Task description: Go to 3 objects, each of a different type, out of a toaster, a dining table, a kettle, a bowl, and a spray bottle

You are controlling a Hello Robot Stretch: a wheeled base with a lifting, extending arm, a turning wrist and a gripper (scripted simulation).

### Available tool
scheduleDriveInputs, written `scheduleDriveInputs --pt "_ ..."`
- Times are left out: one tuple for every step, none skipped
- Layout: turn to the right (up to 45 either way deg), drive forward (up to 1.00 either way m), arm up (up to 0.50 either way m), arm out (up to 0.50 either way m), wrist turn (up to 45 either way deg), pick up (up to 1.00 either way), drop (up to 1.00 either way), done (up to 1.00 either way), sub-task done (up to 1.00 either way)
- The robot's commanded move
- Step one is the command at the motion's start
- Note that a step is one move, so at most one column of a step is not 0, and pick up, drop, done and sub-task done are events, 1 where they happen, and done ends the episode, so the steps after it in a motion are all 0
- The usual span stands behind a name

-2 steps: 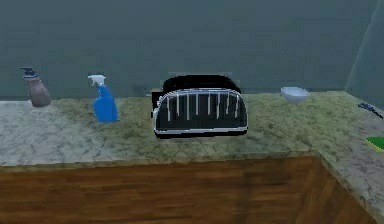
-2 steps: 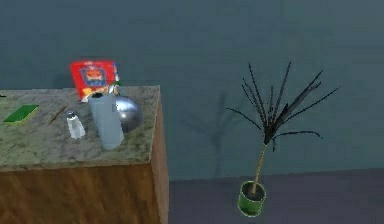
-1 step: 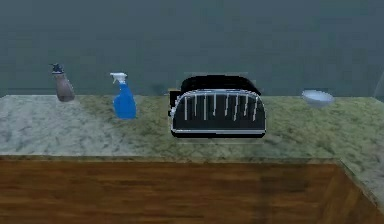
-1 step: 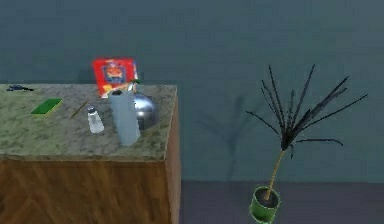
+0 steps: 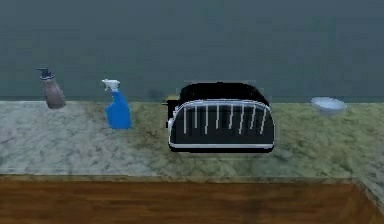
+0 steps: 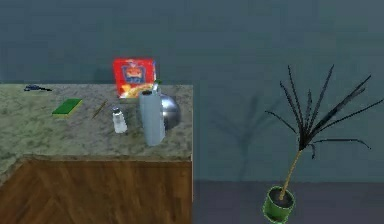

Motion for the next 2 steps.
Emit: scheduleDriveInputs --pt "-21.0 0.00 0.00 0.00 0.0 0.00 0.00 0.00 0.00" --pt "0.0 0.00 0.00 0.00 0.0 0.00 0.00 1.00 0.00"
